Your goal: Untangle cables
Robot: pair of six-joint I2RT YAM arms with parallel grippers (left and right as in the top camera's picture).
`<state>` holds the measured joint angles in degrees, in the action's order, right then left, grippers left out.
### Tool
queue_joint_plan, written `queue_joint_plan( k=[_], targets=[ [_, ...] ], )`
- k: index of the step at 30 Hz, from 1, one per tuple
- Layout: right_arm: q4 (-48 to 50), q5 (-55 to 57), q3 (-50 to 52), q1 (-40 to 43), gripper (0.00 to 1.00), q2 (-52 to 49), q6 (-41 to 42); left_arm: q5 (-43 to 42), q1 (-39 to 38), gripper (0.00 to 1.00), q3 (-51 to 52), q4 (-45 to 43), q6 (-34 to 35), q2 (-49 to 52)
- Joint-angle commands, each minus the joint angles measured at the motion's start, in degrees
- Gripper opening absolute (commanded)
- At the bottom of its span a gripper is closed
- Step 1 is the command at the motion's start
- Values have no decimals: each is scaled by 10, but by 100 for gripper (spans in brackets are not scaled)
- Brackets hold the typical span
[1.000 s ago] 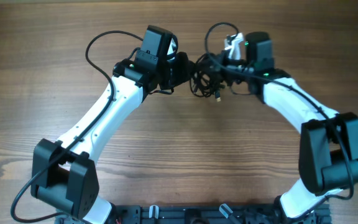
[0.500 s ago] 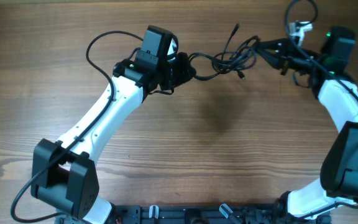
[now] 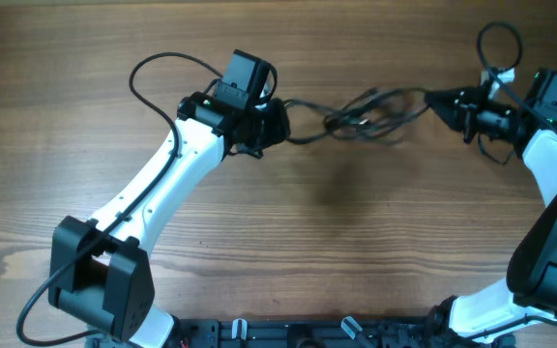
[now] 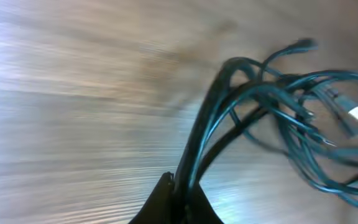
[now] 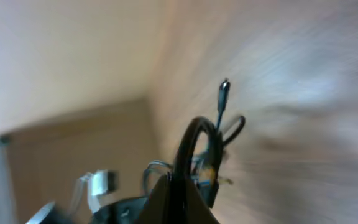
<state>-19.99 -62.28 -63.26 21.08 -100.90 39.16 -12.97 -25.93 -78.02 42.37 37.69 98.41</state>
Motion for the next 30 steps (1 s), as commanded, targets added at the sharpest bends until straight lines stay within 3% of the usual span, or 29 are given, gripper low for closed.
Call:
queue_joint_plan(
  k=[1, 5, 9, 11, 15, 17, 19, 20, 22, 25, 30],
  targets=[
    [-37, 148, -8, -7, 4, 17, -90, 172, 5, 6, -4, 43, -30, -5],
    [-45, 179, -8, -3, 4, 17, -92, 266, 8, 7, -4, 78, -30, -5],
    [-56, 179, -10, -2, 5, 20, -104, 265, 7, 9, -4, 76, -30, -5],
    [-74, 170, -18, -2, 4, 22, -121, 263, 7, 15, -4, 76, -30, -5],
    [-145, 186, -55, -2, 5, 36, -164, 257, 14, 16, -7, 75, -35, -7],
    [-176, 195, -75, -2, 17, 47, -188, 224, 21, 15, -18, 74, -65, -12],
    [-204, 191, -93, -2, 54, 61, -213, 177, 26, 19, -36, 73, -99, -19],
    [-216, 190, -99, -2, 66, 66, -219, 153, 26, 22, -44, 69, -115, -21],
    [-246, 202, -108, -2, 99, 74, -226, 57, 25, 31, -68, 43, -149, -26],
    [-262, 225, -115, -2, 100, 81, -224, -39, 23, 36, -70, -22, -147, -24],
    [-245, 259, -115, -2, 100, 113, -195, -48, -13, 38, -70, -152, -126, 24]
  ],
)
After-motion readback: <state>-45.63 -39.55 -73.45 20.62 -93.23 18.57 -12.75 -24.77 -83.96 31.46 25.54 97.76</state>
